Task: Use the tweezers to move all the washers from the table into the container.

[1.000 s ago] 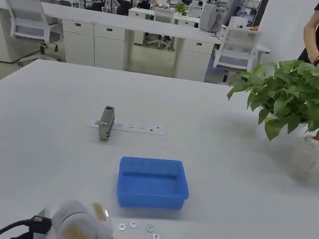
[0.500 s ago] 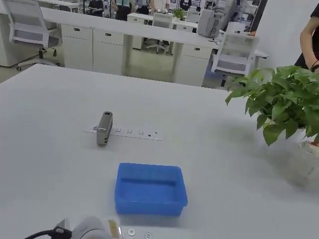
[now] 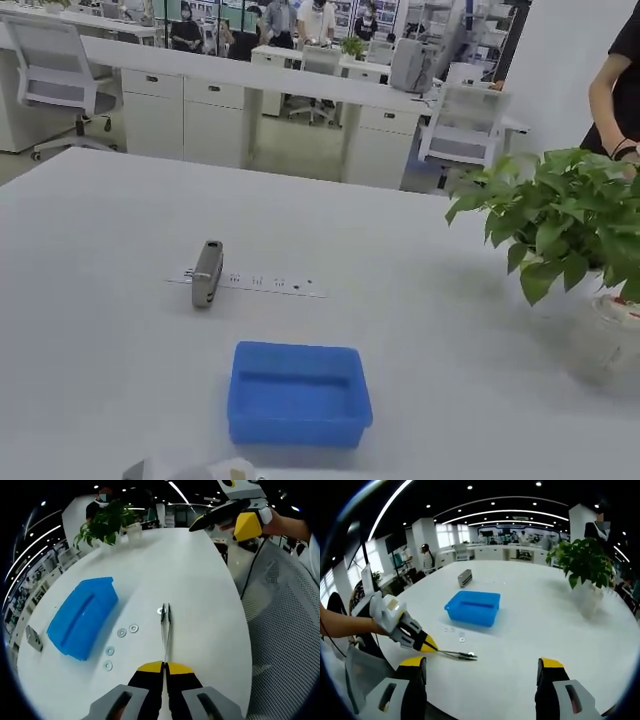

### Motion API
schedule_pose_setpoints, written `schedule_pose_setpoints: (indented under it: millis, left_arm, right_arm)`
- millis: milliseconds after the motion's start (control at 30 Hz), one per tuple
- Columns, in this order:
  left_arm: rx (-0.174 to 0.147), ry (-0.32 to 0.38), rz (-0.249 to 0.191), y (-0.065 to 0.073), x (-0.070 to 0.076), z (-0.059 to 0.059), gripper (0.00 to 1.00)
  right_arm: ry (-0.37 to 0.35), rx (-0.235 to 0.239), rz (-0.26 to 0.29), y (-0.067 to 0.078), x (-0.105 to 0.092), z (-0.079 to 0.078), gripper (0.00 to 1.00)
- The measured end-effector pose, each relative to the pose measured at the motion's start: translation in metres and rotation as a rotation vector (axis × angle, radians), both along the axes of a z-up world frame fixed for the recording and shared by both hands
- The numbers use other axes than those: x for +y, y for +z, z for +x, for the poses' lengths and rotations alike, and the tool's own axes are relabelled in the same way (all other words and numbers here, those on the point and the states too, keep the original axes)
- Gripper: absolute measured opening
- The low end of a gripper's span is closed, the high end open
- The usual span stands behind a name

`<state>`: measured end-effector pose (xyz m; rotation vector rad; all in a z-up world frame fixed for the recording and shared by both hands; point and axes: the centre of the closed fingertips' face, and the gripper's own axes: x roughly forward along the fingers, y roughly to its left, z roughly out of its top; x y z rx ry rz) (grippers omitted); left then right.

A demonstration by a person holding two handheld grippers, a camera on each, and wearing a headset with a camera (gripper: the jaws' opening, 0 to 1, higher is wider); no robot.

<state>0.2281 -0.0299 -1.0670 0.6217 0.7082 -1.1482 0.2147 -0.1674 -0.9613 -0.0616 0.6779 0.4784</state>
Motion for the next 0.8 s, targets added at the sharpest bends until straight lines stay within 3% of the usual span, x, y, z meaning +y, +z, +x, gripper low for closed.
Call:
schedule_pose_setpoints:
  millis: [33,167,433,800]
  left_arm:
    - [-0.016,-0.005,-0.007,0.005,-0.002,-0.001,0.00]
    - [-0.029,0.003,-0.020,0.017,-0.008,-0.003,0.00]
    - [-0.071,0.042,-0.123,0.058,-0.023,-0.004,0.00]
    - [-0.149,-0.011,-0.144,0.098,-0.038,0.003,0.00]
  right_arm:
    - [-0.001,-0.005,0.002,0.001,0.000,-0.001,0.90]
    - [-0.006,-0.012,0.011,0.002,0.001,-0.004,0.90]
    - [-0.012,-0.041,0.023,0.008,0.002,-0.010,0.90]
    - [-0.022,-0.094,0.009,0.024,-0.014,-0.011,0.89]
